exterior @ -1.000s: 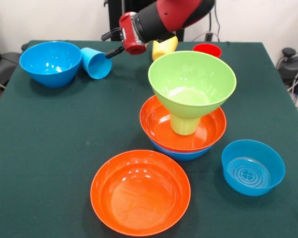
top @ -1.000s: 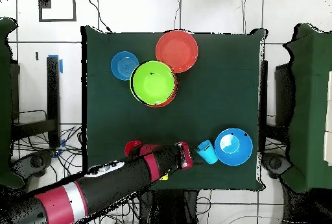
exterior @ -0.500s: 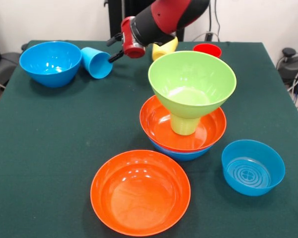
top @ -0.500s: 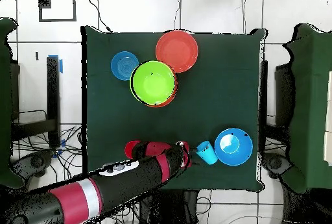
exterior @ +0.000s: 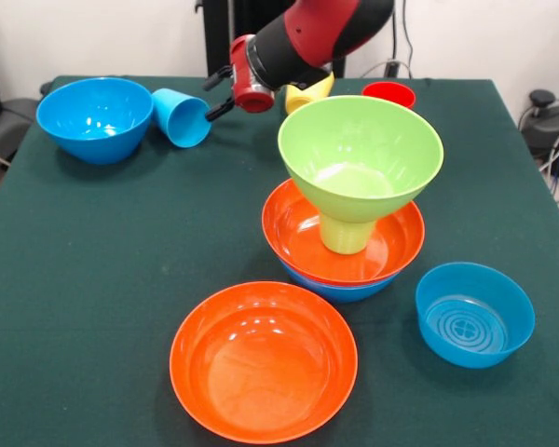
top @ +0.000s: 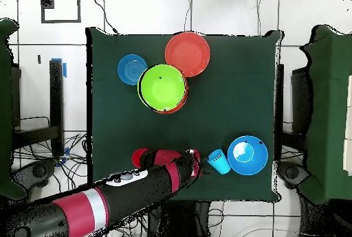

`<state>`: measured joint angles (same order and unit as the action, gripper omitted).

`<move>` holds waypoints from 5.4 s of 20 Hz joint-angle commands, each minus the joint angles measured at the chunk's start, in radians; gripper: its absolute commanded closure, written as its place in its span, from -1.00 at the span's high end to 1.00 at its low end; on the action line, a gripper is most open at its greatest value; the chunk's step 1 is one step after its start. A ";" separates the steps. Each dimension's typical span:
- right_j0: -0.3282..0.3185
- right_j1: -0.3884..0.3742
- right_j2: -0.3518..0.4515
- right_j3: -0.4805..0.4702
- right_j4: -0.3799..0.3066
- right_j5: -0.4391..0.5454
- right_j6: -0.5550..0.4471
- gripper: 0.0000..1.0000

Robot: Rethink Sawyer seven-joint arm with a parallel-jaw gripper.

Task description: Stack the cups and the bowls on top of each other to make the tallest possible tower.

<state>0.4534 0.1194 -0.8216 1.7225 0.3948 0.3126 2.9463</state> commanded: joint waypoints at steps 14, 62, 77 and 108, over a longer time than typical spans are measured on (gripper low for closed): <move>0.131 0.273 -0.056 -0.149 0.083 0.105 0.218 1.00; -0.004 0.109 0.081 -0.018 0.040 -0.135 0.002 -1.00; -0.333 -0.326 0.361 0.146 -0.271 -0.114 -0.130 -1.00; -0.718 -0.727 0.699 0.338 -0.683 -0.253 -0.065 -1.00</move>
<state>-0.2466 -0.5398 -0.2839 2.0271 -0.2165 0.1102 2.9463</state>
